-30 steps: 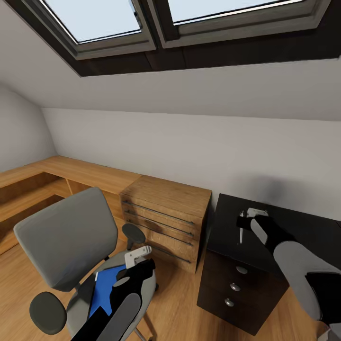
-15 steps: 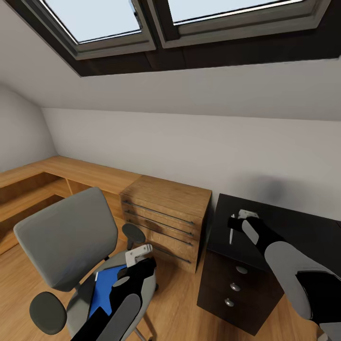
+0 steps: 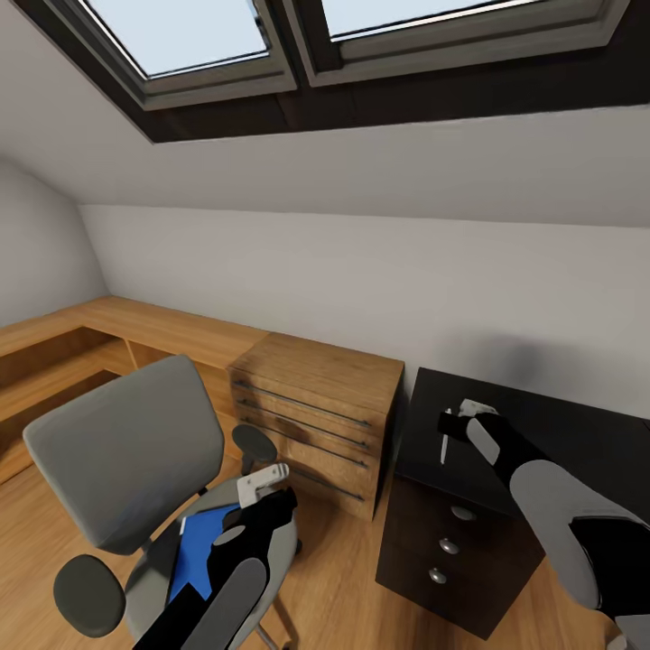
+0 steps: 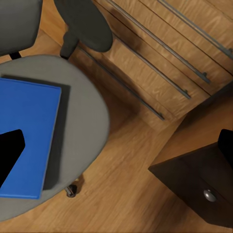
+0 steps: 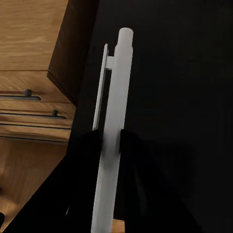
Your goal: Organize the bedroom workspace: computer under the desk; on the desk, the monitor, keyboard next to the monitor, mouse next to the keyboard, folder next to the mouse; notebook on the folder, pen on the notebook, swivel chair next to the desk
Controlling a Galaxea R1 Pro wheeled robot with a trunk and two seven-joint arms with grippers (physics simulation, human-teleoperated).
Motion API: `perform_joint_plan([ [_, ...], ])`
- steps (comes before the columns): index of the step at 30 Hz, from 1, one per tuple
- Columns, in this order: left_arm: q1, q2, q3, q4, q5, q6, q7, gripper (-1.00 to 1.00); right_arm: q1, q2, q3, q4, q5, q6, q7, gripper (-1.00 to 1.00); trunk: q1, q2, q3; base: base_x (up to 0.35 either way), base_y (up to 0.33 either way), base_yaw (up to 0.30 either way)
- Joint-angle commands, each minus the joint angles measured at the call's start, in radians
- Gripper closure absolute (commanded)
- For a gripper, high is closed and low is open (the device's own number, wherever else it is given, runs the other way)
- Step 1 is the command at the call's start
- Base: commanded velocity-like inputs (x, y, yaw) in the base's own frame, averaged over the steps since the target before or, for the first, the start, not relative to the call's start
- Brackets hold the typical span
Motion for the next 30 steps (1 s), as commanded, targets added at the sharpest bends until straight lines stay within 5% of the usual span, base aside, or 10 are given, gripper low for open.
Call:
perform_joint_plan([
  [1, -0.001, 0.001, -0.002, -0.001, 0.004, 0.006, 0.007, -1.00, 0.000, -0.002, 0.006, -0.002, -0.013, 0.004, -0.004, 1.00, 0.004, -0.008, -0.005, 0.000, 0.000, 0.000],
  [5, -0.001, 0.001, -0.002, -0.001, 0.004, 0.007, 0.007, -1.00, 0.000, -0.004, 0.007, 0.000, -0.012, 0.003, -0.004, 1.00, 0.019, -0.036, -0.017, 0.000, 0.000, 0.000],
  [30, -0.001, 0.028, -0.008, -0.001, 0.005, 0.009, 0.006, -1.00, 0.000, -0.014, 0.008, 0.008, -0.008, 0.006, -0.007, 1.00, 0.019, -0.036, -0.017, 0.043, 0.000, 0.000],
])
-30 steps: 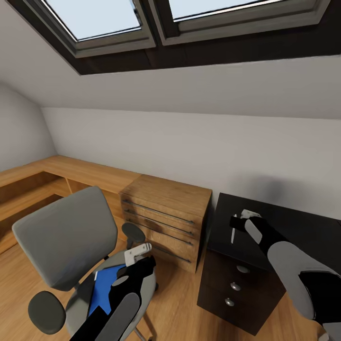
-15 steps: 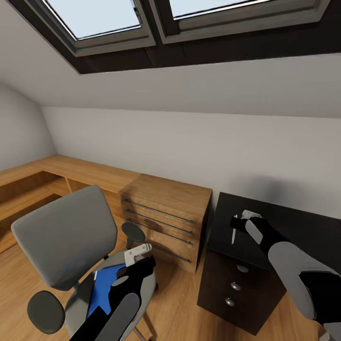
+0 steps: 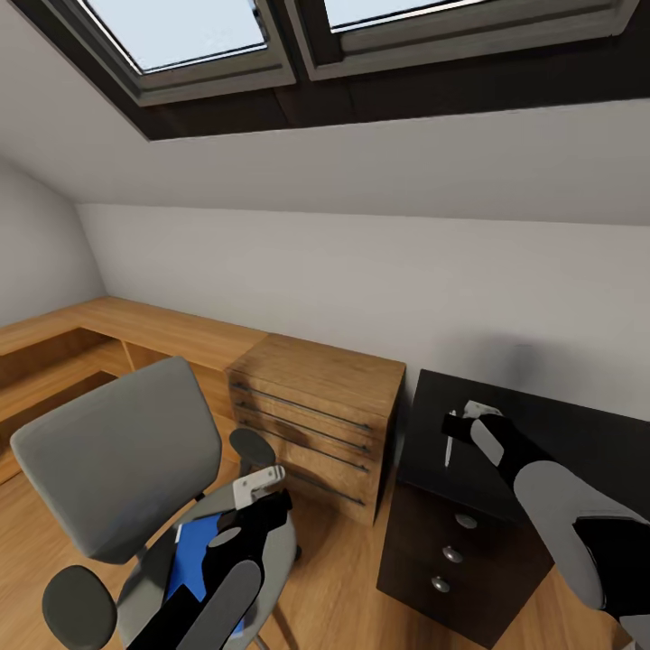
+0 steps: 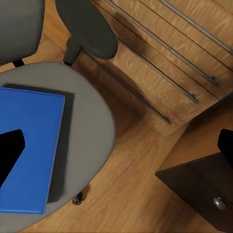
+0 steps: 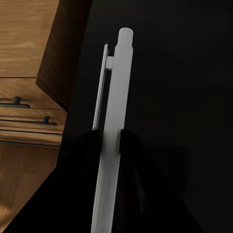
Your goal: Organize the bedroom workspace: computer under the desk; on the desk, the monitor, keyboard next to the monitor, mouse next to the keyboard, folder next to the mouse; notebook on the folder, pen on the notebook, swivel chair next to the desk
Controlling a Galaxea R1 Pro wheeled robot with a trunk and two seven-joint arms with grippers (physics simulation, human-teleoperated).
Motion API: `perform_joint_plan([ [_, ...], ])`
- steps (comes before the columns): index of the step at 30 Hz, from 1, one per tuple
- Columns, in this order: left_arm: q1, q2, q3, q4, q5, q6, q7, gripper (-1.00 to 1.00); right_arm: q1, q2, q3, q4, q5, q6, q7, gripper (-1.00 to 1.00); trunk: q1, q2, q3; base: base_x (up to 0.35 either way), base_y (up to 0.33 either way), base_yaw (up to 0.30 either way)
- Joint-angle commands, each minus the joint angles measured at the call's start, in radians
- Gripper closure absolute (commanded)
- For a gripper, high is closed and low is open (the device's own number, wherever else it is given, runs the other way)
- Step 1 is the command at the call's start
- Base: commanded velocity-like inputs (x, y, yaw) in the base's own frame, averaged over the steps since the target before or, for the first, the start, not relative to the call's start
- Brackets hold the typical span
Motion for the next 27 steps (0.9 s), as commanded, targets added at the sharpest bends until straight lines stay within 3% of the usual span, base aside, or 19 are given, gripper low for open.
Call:
perform_joint_plan([
  [1, -0.001, 0.001, -0.001, -0.001, 0.004, 0.006, 0.007, -1.00, 0.000, -0.001, 0.006, -0.002, -0.012, 0.006, -0.005, 1.00, 0.000, -0.001, -0.001, 0.004, 0.000, 0.000],
  [22, -0.001, 0.001, 0.004, -0.002, 0.004, 0.006, 0.008, -1.00, 0.000, 0.002, 0.009, 0.008, -0.011, 0.014, -0.032, 1.00, 0.073, -0.134, -0.061, 0.000, 0.000, 0.000],
  [27, -0.001, 0.001, 0.005, -0.002, 0.004, 0.006, 0.008, -1.00, 0.000, 0.002, 0.010, 0.008, -0.011, 0.014, -0.033, 1.00, 0.073, -0.134, -0.061, 0.000, 0.000, 0.000],
])
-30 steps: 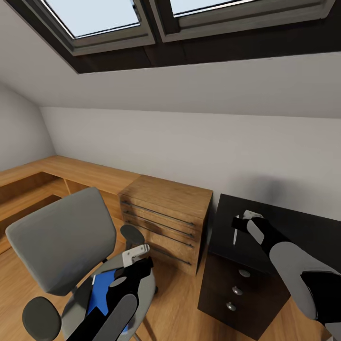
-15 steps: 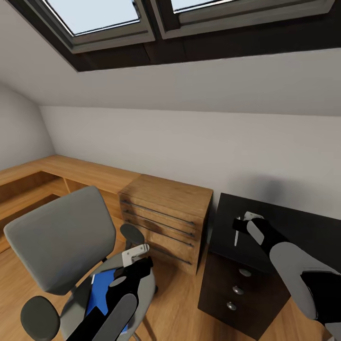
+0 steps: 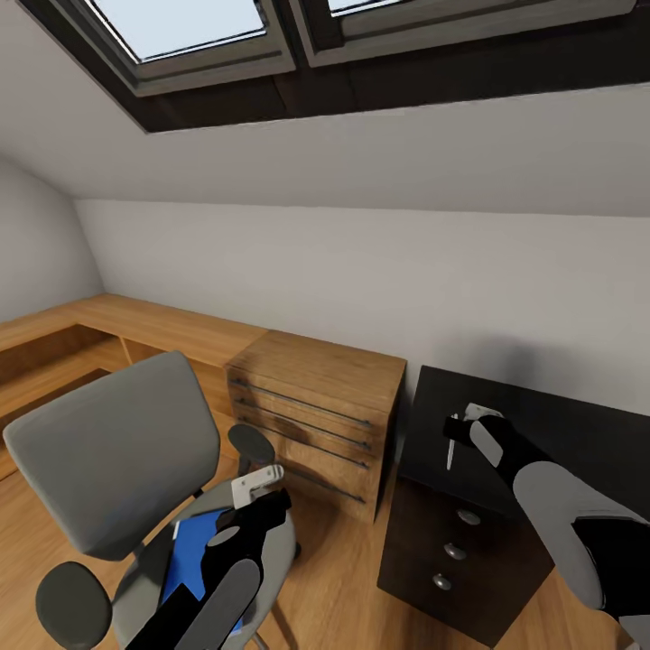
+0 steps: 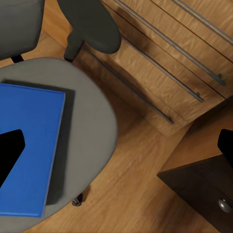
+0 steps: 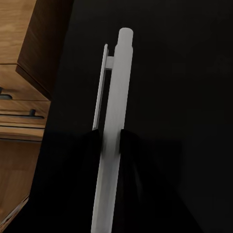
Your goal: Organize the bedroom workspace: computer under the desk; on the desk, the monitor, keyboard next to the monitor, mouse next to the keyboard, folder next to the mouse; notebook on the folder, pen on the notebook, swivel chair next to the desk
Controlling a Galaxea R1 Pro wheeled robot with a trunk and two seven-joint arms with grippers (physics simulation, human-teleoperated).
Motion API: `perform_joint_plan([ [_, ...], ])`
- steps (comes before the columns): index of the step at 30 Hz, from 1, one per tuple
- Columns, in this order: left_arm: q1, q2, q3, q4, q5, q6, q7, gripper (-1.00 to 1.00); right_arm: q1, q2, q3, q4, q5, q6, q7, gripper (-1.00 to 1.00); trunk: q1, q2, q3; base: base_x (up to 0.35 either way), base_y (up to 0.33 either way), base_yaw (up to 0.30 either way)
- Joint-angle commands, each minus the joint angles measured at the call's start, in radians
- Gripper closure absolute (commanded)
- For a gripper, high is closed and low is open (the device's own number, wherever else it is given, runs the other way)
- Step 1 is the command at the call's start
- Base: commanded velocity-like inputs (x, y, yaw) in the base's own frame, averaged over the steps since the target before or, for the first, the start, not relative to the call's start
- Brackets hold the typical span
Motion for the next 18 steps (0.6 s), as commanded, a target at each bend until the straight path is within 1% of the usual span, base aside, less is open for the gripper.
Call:
perform_joint_plan([
  [1, -0.001, 0.001, -0.001, -0.001, 0.004, 0.006, 0.007, -1.00, 0.000, -0.001, 0.007, -0.002, -0.012, 0.004, -0.004, 1.00, 0.000, -0.001, -0.001, 0.000, 0.000, 0.000],
  [18, -0.001, 0.001, -0.001, -0.001, 0.004, 0.006, 0.008, -1.00, 0.000, 0.001, 0.008, -0.002, -0.009, -0.001, -0.004, 1.00, 0.065, -0.120, -0.054, 0.000, 0.000, 0.000],
])
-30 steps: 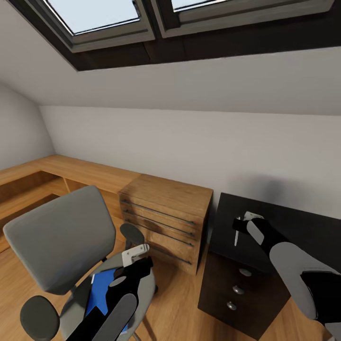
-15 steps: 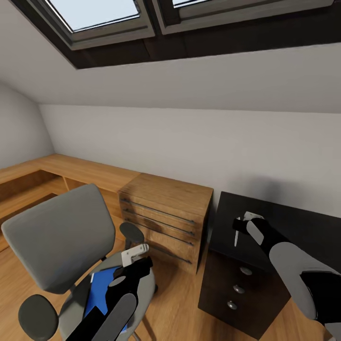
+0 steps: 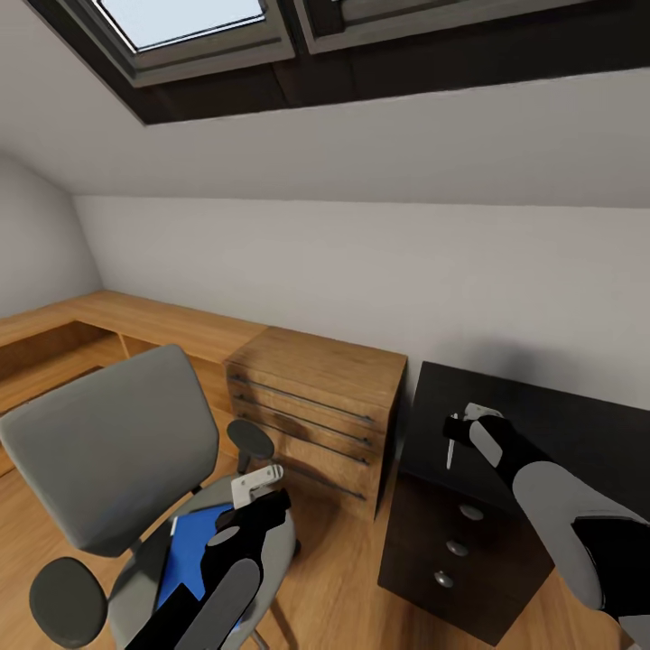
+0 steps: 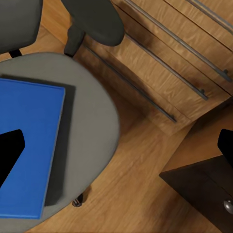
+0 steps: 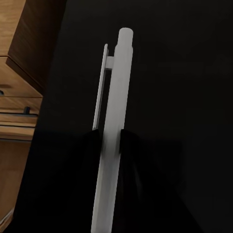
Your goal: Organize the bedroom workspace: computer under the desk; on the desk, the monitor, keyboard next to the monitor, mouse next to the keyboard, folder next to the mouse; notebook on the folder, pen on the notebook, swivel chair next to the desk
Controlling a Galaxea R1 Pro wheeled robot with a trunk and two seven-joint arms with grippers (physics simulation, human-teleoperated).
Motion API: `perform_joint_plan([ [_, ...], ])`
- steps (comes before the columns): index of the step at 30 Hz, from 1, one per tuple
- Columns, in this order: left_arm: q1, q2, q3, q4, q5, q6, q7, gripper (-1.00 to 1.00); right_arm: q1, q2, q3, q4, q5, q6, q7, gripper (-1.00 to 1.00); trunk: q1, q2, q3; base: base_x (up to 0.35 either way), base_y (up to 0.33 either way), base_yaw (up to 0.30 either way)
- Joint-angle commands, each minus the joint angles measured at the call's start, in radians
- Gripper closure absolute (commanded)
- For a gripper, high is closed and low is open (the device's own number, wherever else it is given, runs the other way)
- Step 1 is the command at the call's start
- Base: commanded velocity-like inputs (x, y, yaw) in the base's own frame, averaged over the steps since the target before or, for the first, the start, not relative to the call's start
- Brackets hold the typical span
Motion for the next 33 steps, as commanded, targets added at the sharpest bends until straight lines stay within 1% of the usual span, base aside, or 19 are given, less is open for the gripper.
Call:
perform_joint_plan([
  [1, -0.001, 0.001, -0.002, -0.001, 0.004, 0.006, 0.007, -1.00, 0.000, -0.001, 0.007, -0.002, -0.012, 0.005, -0.004, 1.00, 0.004, -0.008, -0.004, 0.000, 0.000, 0.000],
  [10, -0.002, 0.000, -0.004, -0.001, 0.005, 0.007, 0.006, -1.00, 0.000, -0.001, 0.007, -0.002, -0.012, 0.003, -0.004, 1.00, 0.038, -0.071, -0.033, 0.000, 0.000, 0.000],
  [19, -0.001, 0.001, -0.011, 0.002, 0.011, 0.008, 0.005, -1.00, 0.000, -0.001, 0.007, -0.002, -0.012, 0.004, -0.004, 1.00, 0.038, -0.071, -0.033, 0.000, -0.005, 0.000],
  [22, -0.001, 0.001, -0.012, 0.003, 0.009, 0.008, 0.005, -1.00, 0.000, -0.001, 0.007, -0.002, -0.012, 0.005, -0.004, 1.00, 0.038, -0.071, -0.033, 0.026, -0.137, 0.000],
  [27, -0.001, 0.001, -0.012, 0.003, 0.006, 0.009, 0.005, -1.00, 0.000, -0.001, 0.007, -0.002, -0.012, 0.006, -0.004, 1.00, 0.038, -0.071, -0.033, 0.130, -0.247, 0.000],
  [33, -0.001, 0.002, -0.011, 0.004, 0.005, 0.009, 0.005, -1.00, 0.000, 0.000, 0.007, -0.002, -0.012, 0.006, -0.004, 1.00, 0.038, -0.071, -0.033, 0.226, -0.030, 0.000],
])
